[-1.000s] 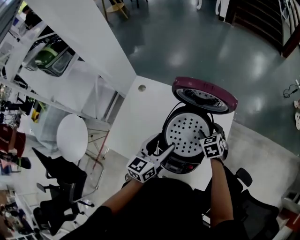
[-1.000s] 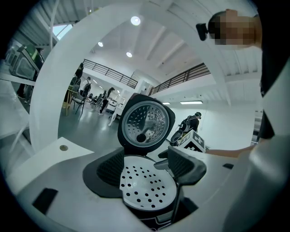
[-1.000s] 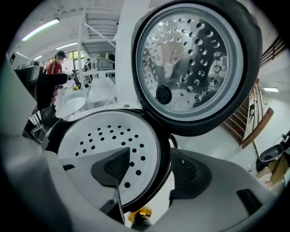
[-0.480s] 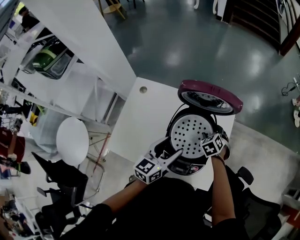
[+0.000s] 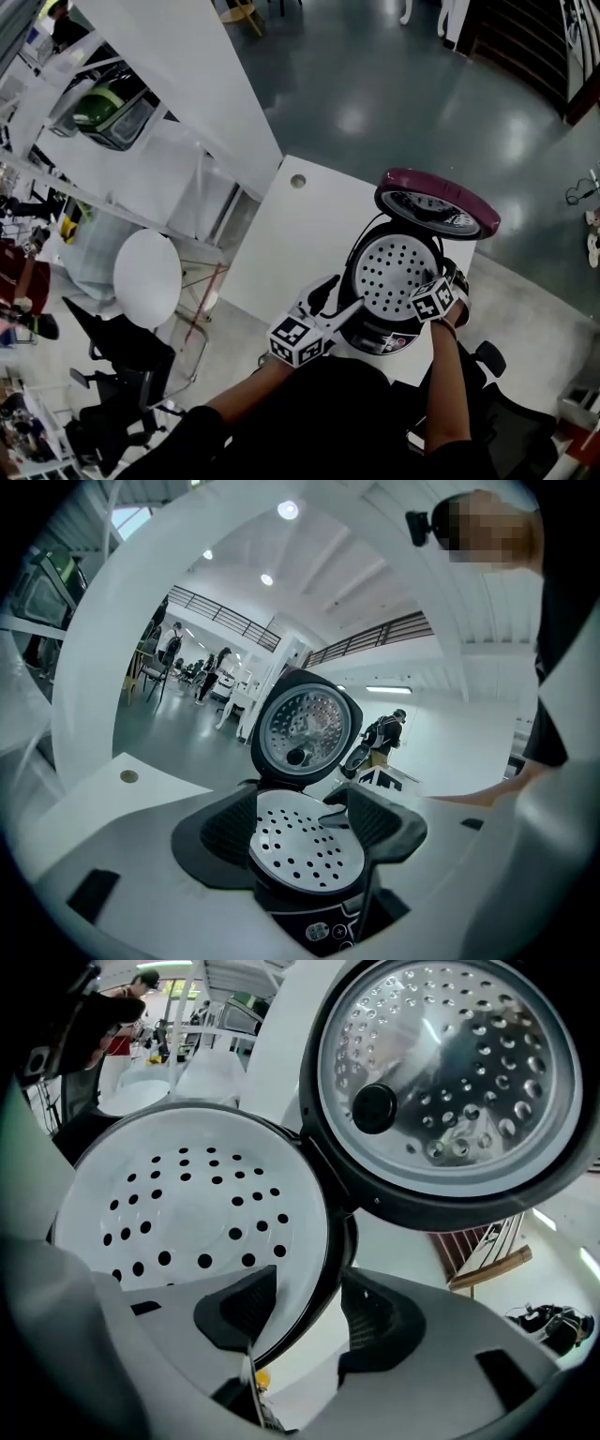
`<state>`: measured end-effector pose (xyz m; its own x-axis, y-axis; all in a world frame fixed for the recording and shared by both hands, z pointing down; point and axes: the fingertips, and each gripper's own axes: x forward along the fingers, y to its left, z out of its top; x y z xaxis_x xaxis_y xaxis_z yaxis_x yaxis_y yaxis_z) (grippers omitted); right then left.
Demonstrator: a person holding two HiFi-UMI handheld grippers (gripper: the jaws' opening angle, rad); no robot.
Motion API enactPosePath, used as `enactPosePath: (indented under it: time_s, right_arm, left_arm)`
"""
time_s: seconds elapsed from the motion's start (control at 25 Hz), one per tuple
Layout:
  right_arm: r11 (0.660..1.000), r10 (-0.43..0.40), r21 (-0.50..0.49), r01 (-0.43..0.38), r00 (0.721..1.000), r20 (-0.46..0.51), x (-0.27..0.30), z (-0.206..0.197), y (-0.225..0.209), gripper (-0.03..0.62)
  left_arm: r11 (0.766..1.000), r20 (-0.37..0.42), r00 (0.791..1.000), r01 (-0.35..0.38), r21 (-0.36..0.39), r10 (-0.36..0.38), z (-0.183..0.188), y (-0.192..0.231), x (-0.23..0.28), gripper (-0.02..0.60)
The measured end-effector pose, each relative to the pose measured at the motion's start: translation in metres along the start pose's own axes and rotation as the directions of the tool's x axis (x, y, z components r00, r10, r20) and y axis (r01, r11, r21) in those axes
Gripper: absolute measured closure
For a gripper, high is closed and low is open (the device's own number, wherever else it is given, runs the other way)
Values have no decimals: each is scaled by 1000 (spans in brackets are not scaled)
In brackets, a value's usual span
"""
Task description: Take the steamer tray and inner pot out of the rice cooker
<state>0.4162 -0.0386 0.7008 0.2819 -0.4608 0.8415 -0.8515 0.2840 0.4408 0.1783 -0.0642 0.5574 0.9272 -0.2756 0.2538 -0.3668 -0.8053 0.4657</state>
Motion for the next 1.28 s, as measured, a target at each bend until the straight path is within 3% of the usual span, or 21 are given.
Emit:
enactPosePath:
  time_s: [0.16, 0.4, 0.6, 1.04, 1.28]
  right_arm:
    - [1000, -14, -4, 14, 1000, -3, -3, -1, -2, 402]
    - [994, -100, -31, 101, 994, 49, -20, 10, -11, 468]
    - [993, -111, -26, 114, 991, 80, -30, 16, -11, 490]
    - [988, -132, 97, 119, 981, 144, -61, 33, -31, 536]
    - [963, -125, 263, 55, 957, 261, -83, 58, -33, 568]
  left_arm:
    - [1000, 4, 1000, 5, -6, -5, 2, 1, -4, 302]
    - [1000, 19, 1000, 20, -8, -20, 7, 3, -11, 302]
    - [999, 29, 999, 30, -13, -30, 11, 6, -19, 302]
    - [998, 44, 997, 61, -17, -61, 20, 6, -37, 302]
    - [997, 56, 996, 76, -15, -76, 23, 12, -50, 302]
